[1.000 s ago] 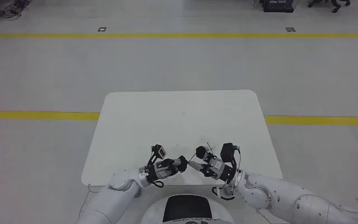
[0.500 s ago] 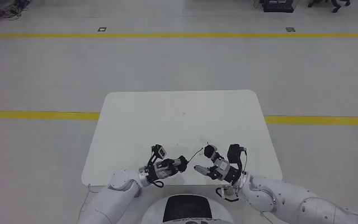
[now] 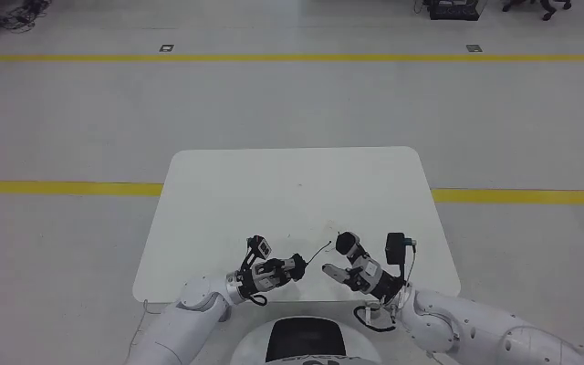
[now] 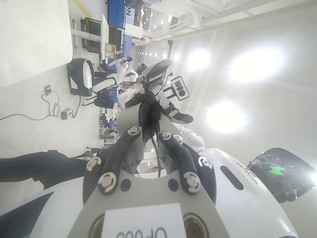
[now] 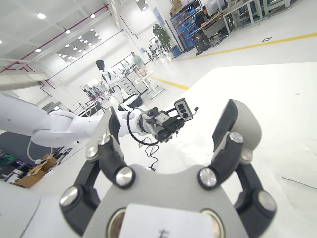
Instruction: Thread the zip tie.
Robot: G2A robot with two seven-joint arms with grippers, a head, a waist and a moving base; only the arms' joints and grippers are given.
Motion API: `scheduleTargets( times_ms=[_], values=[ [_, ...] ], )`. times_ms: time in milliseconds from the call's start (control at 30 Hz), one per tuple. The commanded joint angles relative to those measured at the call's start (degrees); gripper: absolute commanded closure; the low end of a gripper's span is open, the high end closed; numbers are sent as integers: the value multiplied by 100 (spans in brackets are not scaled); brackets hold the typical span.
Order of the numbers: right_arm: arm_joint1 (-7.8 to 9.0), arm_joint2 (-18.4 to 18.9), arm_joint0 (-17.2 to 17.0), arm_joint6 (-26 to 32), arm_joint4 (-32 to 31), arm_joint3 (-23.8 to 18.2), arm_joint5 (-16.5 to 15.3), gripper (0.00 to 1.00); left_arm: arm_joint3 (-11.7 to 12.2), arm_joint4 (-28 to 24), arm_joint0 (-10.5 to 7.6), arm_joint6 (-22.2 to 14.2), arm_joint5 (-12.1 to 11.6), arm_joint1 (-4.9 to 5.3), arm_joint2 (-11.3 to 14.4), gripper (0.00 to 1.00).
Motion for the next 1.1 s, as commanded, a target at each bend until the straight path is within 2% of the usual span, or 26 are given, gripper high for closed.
scheduleTargets(
  times_ms=[0, 200, 400, 633, 767, 867, 1067],
  values=[
    [53, 1, 0, 45, 129, -118, 0, 0, 0, 0, 0, 0, 0, 0, 0, 100],
    [150, 1, 101, 360, 588, -369, 0, 0, 0, 0, 0, 0, 0, 0, 0, 100],
    [209, 1, 369, 726, 665, -457, 0, 0, 0, 0, 0, 0, 0, 0, 0, 100],
    [263, 5, 913, 1784, 1597, -692, 0, 0, 0, 0, 0, 0, 0, 0, 0, 100],
    [288, 241, 1084, 2498, 2306, -745, 0, 0, 0, 0, 0, 0, 0, 0, 0, 100],
    [294, 509, 1036, 2956, 2713, -783, 0, 0, 0, 0, 0, 0, 0, 0, 0, 100],
    [251, 1333, 578, 3814, 3323, -865, 0, 0, 0, 0, 0, 0, 0, 0, 0, 100]
  ],
)
